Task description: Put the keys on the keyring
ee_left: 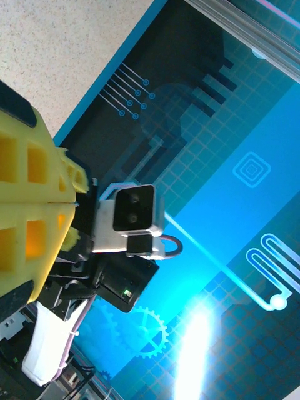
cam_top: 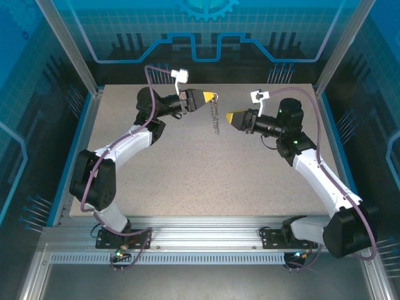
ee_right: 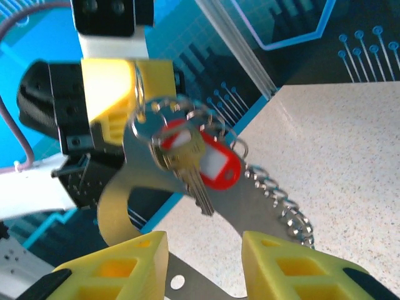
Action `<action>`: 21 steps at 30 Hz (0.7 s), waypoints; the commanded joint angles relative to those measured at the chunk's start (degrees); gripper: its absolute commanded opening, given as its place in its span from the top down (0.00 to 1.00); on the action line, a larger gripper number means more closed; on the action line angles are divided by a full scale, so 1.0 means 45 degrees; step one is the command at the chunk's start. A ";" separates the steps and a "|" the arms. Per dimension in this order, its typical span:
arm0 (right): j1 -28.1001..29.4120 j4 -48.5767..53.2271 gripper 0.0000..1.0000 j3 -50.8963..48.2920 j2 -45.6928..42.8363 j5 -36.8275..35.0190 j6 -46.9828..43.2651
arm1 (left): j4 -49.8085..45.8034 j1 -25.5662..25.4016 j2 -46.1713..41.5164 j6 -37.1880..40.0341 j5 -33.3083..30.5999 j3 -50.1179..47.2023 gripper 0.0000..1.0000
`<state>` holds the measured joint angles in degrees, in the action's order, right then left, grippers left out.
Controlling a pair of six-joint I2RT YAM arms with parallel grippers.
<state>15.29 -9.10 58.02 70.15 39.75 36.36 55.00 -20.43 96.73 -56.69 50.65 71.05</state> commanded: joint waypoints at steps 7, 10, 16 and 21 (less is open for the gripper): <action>0.0257 -0.1330 0.60 0.1716 0.0692 -0.1021 0.1380 | 0.0843 -0.0090 0.0143 -0.0147 -0.0031 0.0130 1.00; 0.0495 -0.1336 0.60 0.2052 0.1001 -0.1046 0.1429 | 0.0869 -0.0109 0.0191 -0.0205 -0.0026 0.0153 1.00; 0.0857 -0.1920 0.61 0.2433 0.1494 -0.1048 0.1529 | 0.0871 -0.0128 0.0216 -0.0205 -0.0006 0.0180 1.00; 0.1067 -0.1981 0.63 0.2613 0.1797 -0.1048 0.1517 | 0.0887 -0.0129 0.0210 -0.0235 -0.0006 0.0198 1.00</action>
<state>19.14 -15.59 67.59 77.34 35.46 42.70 55.88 -20.64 97.45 -57.10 50.68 71.05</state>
